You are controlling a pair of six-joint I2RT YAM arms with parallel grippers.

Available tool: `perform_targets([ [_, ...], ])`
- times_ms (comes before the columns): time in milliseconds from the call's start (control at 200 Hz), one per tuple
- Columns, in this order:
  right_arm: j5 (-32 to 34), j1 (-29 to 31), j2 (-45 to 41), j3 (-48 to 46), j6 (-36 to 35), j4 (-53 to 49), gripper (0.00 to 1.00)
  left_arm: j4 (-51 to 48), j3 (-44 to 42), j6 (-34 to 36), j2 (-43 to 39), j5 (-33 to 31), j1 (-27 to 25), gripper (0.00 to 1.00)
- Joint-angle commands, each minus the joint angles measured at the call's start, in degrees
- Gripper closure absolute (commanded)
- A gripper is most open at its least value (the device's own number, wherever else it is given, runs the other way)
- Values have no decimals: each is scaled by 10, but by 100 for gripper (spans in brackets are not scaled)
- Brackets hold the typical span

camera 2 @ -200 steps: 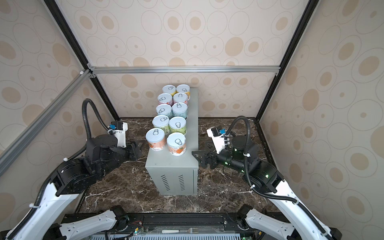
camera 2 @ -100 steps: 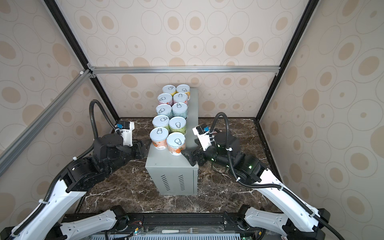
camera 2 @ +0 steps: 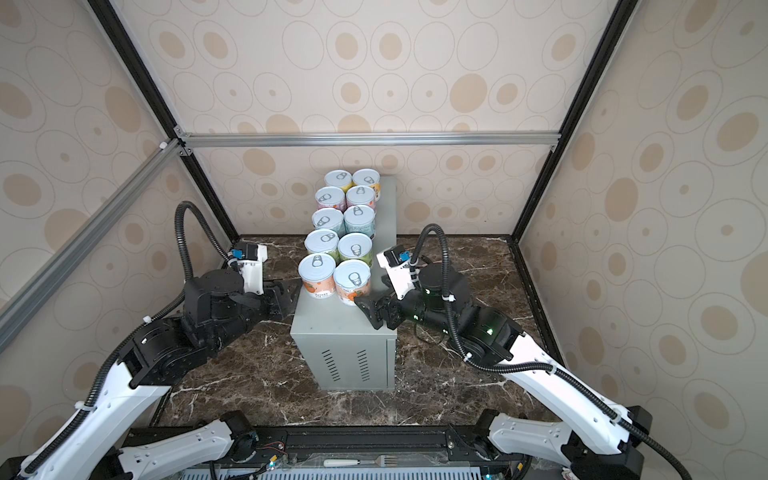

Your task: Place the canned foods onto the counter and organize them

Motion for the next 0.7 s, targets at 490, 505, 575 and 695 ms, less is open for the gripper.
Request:
perform_targets([
  [490,37,2,25,13,6,31,26,5,-12,15,-16,-12,-5,51],
  [505,37,2,25,12,6,31,27,5,-12,16,-16,-12,-5,51],
  [575,37,2,26,13,7,32,26,6,-12,16,-16,-15,-5,51],
  [695,40,3,25,13,5,32,27,8,-14,15,-13,-19,-4,51],
])
